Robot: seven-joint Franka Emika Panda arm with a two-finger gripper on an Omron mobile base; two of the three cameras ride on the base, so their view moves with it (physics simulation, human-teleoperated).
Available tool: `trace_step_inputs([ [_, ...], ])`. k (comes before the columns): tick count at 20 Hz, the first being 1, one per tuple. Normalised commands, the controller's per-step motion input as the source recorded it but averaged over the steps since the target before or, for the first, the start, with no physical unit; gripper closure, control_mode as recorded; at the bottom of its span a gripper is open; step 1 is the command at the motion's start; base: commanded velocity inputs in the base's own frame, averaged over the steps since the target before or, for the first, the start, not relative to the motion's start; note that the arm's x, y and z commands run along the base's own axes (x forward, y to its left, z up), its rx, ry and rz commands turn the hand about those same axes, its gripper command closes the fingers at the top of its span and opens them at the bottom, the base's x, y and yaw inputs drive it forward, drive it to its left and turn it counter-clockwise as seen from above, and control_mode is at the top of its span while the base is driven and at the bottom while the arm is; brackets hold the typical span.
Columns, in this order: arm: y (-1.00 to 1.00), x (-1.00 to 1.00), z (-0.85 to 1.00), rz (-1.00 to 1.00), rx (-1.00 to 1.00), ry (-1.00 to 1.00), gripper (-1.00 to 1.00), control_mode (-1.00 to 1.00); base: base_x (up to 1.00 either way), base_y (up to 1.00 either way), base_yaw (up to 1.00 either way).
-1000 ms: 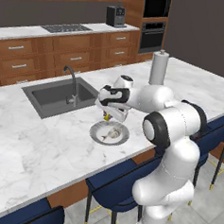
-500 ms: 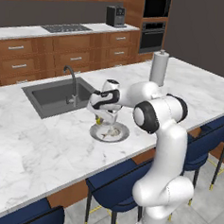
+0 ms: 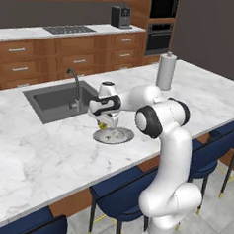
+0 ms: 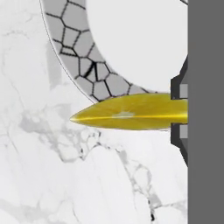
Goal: Take the lemon wedge from the fridge and place it on the plate with fish on the dining counter.
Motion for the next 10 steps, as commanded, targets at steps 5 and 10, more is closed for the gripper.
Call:
trace_step_inputs([
  [5,0.01,-0.20,0.00,0.00,-0.02,-0.09,1.00,-1.00,0.00,0.00,0.00],
  [10,-0.03,-0.33,0.01,0.00,0.00,-0.11,1.00,-1.00,0.00,0.00,0.00],
])
